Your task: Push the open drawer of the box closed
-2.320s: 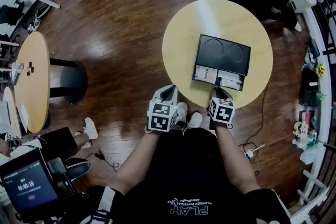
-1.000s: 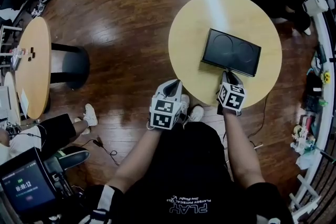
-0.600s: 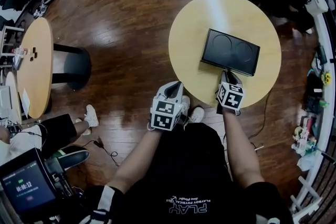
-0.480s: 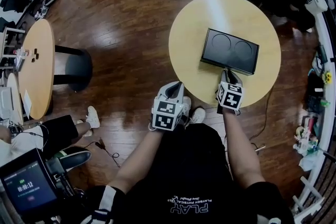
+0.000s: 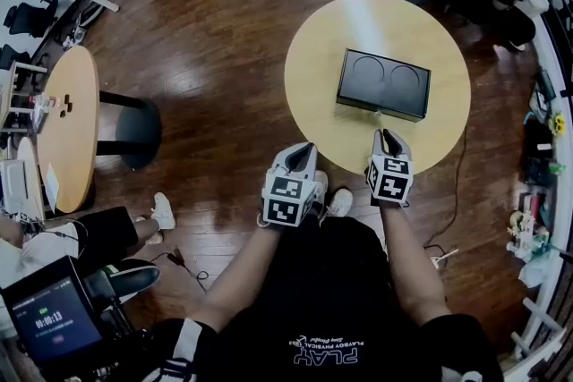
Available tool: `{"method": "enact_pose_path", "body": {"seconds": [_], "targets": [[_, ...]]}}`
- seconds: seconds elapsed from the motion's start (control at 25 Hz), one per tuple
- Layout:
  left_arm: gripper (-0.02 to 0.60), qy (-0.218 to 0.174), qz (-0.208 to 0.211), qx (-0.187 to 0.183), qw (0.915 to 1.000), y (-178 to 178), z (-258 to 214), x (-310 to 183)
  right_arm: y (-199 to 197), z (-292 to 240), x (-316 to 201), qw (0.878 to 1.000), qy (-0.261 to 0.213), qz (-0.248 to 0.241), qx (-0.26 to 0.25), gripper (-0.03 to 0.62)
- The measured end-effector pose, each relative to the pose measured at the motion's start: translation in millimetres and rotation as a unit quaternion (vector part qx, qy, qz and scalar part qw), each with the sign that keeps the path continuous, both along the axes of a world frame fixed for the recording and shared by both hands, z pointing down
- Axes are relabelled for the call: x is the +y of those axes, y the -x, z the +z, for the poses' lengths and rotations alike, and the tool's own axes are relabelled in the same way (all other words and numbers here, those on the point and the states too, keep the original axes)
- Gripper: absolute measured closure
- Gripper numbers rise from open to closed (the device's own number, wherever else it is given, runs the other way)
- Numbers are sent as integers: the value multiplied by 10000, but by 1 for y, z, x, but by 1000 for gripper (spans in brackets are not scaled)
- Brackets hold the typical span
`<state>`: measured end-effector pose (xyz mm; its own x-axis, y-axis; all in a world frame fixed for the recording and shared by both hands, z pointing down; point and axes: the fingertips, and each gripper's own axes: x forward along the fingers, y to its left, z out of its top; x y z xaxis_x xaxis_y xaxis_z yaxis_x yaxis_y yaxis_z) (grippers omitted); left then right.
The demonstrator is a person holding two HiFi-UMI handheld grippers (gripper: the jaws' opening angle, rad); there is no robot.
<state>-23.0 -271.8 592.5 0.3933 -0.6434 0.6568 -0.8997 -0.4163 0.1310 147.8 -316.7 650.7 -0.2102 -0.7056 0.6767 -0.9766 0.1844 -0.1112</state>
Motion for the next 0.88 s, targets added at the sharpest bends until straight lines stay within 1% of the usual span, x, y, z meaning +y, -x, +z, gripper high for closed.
{"method": "enact_pose_path", "body": {"seconds": [0.08, 0.24, 0.32, 0.52, 0.6, 0.68, 0.76, 0.88], "targets": [[584, -15, -20, 8, 10000, 3, -2, 1, 6, -12, 3, 9998, -170, -82, 60, 558], [584, 33, -55, 69, 10000, 2, -1, 12, 21, -48, 10, 9942, -896, -457, 380, 588], [584, 50, -55, 87, 9999, 0, 0, 19, 29, -60, 12, 9915, -1107, -564, 395, 588], [584, 13, -105, 212, 9997, 6, -3, 32, 39, -57, 25, 9920, -1084, -550, 343, 588], [584, -78, -77, 267, 9996, -6, -7, 46, 28, -59, 44, 9906, -1194, -576, 329, 588], [584, -156, -69, 255, 9995, -16, -8, 59, 20, -66, 61, 9867, -1432, -696, 317, 588], [584, -206, -49, 190, 9996, -16, -8, 64, 20, -71, 71, 9844, -1561, -767, 281, 588], [584, -276, 10, 173, 9995, -13, -12, 67, 24, -75, 83, 9848, -1555, -742, 207, 588]]}}
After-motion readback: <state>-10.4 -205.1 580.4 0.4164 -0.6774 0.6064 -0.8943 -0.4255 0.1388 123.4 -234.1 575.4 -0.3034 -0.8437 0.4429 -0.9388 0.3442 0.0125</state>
